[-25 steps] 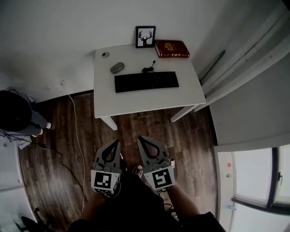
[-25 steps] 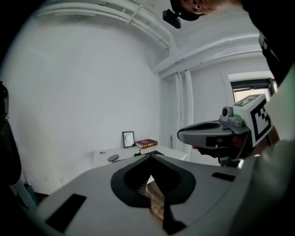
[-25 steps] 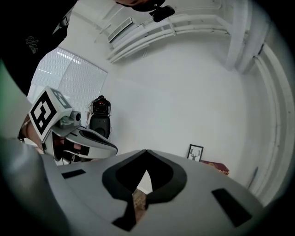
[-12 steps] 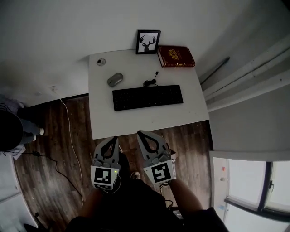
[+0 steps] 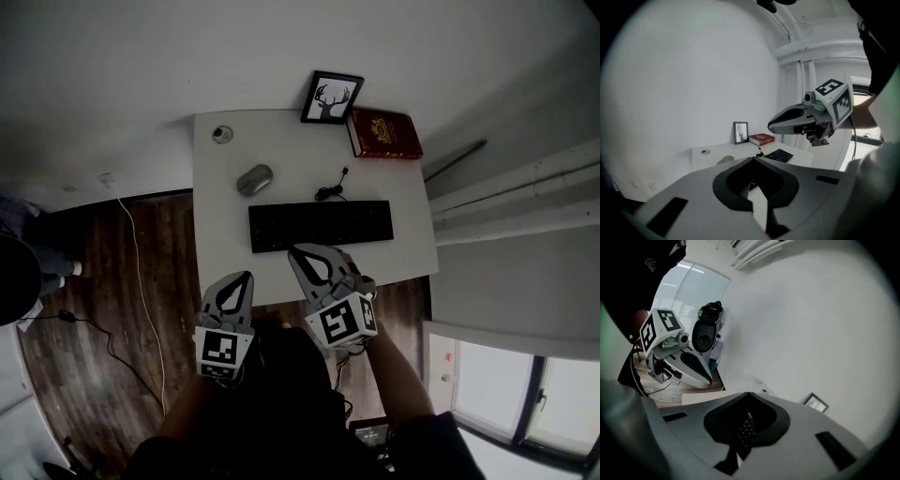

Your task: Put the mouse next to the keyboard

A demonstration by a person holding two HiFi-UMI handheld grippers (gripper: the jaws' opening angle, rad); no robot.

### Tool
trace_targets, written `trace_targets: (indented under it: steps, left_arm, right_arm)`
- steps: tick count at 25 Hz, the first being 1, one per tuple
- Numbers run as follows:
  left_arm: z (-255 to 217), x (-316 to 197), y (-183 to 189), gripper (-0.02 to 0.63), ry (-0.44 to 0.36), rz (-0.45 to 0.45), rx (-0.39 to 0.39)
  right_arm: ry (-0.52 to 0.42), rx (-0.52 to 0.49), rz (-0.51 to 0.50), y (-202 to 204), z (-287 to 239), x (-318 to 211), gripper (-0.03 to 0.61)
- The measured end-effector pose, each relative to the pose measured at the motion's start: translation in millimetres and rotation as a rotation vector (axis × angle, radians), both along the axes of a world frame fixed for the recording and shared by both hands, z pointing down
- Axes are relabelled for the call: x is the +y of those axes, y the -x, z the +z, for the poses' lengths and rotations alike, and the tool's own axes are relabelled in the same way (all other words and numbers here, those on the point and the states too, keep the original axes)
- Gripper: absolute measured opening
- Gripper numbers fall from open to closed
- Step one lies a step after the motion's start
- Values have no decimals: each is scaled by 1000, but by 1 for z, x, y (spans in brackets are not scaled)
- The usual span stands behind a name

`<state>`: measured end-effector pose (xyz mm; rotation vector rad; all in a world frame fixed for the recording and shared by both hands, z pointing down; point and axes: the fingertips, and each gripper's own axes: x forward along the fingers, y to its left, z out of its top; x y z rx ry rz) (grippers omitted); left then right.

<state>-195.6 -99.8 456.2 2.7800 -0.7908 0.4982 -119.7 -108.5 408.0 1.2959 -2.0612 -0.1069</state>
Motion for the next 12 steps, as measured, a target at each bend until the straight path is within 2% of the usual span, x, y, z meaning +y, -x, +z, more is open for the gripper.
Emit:
trace_targets:
  steps: [8, 10, 12]
  left_arm:
    - [21, -30, -13, -2, 30, -13, -8]
    - [27, -39, -16, -2, 39, -27, -12]
    - [35, -50, -18, -2, 47, -46, -25]
  right_arm:
    - [124, 177, -164, -13, 48, -65, 33]
    - [163, 224, -221, -13, 62, -79, 165]
    - [198, 255, -277, -14, 74, -94, 170]
